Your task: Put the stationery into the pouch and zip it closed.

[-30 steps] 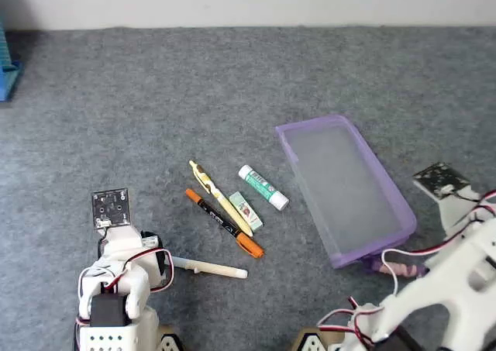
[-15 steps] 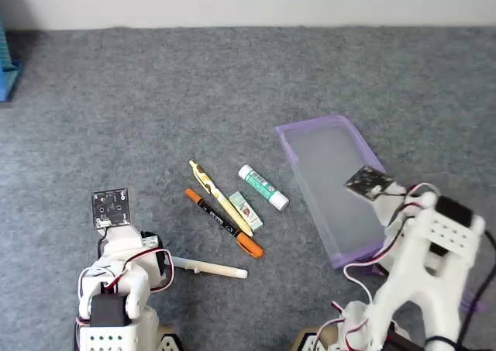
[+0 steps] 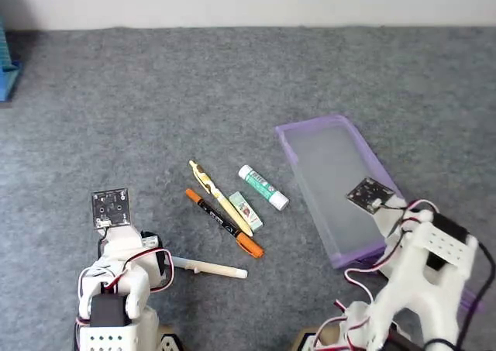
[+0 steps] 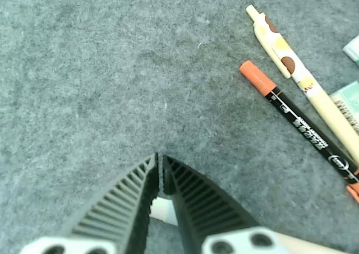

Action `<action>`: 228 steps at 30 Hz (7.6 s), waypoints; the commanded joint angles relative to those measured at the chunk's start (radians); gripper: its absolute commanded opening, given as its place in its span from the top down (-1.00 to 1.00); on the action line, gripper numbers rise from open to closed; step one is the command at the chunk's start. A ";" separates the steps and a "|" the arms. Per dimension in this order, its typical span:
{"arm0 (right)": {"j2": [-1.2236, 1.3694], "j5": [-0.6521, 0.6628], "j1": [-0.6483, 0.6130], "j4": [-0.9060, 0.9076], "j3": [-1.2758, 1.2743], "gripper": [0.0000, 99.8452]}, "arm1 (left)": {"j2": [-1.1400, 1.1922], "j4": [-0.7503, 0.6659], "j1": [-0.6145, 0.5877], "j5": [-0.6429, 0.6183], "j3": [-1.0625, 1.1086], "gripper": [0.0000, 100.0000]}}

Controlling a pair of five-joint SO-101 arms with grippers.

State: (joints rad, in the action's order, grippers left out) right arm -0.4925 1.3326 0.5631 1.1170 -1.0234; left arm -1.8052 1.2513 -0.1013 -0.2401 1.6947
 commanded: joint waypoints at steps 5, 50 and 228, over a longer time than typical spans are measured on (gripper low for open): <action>0.108 0.023 0.053 -0.038 0.003 0.55 | -0.014 0.003 -0.003 -0.008 -0.012 0.97; -0.773 -1.026 -0.524 0.460 0.249 0.98 | -0.014 0.003 -0.003 -0.008 -0.012 0.97; -1.274 -0.987 -0.246 0.668 0.396 0.99 | 1.246 -0.790 0.747 0.025 -0.727 0.63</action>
State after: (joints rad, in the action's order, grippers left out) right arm -1.7645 0.3705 0.3115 1.7522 -0.6383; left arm -0.6974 0.4826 0.6506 -0.2186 1.0825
